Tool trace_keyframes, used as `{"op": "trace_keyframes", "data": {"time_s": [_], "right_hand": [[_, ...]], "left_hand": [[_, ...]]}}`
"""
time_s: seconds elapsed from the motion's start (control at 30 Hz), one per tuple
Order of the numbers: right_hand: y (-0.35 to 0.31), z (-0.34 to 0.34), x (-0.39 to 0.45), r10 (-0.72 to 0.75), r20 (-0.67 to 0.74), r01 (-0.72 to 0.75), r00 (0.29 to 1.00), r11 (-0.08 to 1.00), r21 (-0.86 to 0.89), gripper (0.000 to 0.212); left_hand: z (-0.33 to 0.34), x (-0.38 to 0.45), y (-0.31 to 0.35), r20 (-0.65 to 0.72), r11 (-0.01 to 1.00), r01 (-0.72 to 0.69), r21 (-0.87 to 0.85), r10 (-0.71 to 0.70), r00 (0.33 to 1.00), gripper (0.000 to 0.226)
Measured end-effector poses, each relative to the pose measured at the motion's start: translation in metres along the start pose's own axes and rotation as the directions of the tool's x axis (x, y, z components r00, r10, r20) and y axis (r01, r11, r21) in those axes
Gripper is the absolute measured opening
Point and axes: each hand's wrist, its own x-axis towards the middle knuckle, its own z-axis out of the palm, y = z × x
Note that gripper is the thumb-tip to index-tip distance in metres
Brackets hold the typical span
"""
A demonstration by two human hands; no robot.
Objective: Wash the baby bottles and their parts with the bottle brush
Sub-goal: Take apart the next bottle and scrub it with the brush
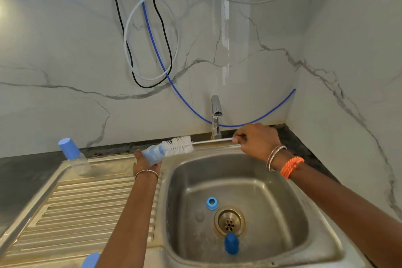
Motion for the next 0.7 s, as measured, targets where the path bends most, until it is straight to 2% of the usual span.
{"op": "trace_keyframes", "data": {"time_s": [0.03,0.1,0.13,0.17,0.2,0.23,0.3,0.37,0.43,0.5,0.57,0.6,0.63,0.7], "right_hand": [[0.002,0.003,0.002,-0.113,-0.212,0.088,0.971,0.988,-0.124,0.012],[0.009,0.008,0.004,-0.331,-0.46,0.205,0.824,0.931,-0.302,0.024],[0.011,0.008,0.006,-0.365,-0.514,0.225,0.776,0.922,-0.316,0.029],[0.013,0.007,0.006,-0.357,-0.539,0.228,0.763,0.929,-0.293,0.03],[0.013,0.005,0.006,-0.306,-0.526,0.215,0.793,0.949,-0.228,0.026],[0.012,0.0,0.003,-0.214,-0.475,0.175,0.854,0.976,-0.126,0.02],[0.011,-0.006,-0.002,-0.009,-0.265,0.038,0.964,0.994,0.107,0.012],[0.012,-0.009,-0.004,0.032,-0.116,-0.006,0.993,0.976,0.22,0.015],[0.01,-0.012,-0.004,-0.006,-0.013,0.009,1.0,0.967,0.255,0.021],[0.007,-0.017,-0.002,-0.001,0.203,-0.069,0.979,0.939,0.338,0.03],[0.007,-0.023,-0.003,0.02,0.451,-0.228,0.892,0.882,0.412,0.035],[0.009,-0.024,-0.003,0.014,0.528,-0.29,0.849,0.849,0.443,0.035],[0.012,-0.023,-0.004,0.005,0.554,-0.313,0.832,0.829,0.463,0.034],[0.014,-0.017,-0.008,0.03,0.477,-0.272,0.878,0.851,0.449,0.025]], "left_hand": [[0.004,0.0,0.0,0.037,1.0,0.014,0.0,-0.014,0.999,0.059],[0.012,-0.006,-0.002,0.061,0.998,0.044,-0.04,-0.042,0.997,0.053],[0.014,-0.01,-0.003,0.085,0.997,0.057,-0.058,-0.052,0.995,0.046],[0.015,-0.011,-0.004,0.144,0.995,0.062,-0.083,-0.049,0.988,0.039],[0.017,-0.009,-0.004,0.21,0.986,0.077,-0.151,-0.044,0.977,0.035],[0.018,-0.006,-0.003,0.243,0.976,0.078,-0.203,-0.027,0.97,0.034],[0.02,-0.003,0.001,0.219,0.966,0.028,-0.258,0.031,0.975,0.039],[0.021,-0.003,0.006,0.19,0.955,-0.003,-0.297,0.062,0.98,0.051],[0.025,-0.005,0.008,0.177,0.953,-0.046,-0.298,0.103,0.979,0.048],[0.026,-0.004,0.01,0.194,0.952,-0.075,-0.297,0.137,0.971,0.037],[0.025,0.0,0.011,0.206,0.956,-0.105,-0.275,0.165,0.964,0.035],[0.024,0.0,0.013,0.199,0.959,-0.114,-0.259,0.169,0.965,0.038],[0.024,0.001,0.013,0.172,0.961,-0.128,-0.247,0.174,0.97,0.042],[0.027,-0.004,0.015,0.091,0.968,-0.156,-0.198,0.177,0.98,0.051]]}}
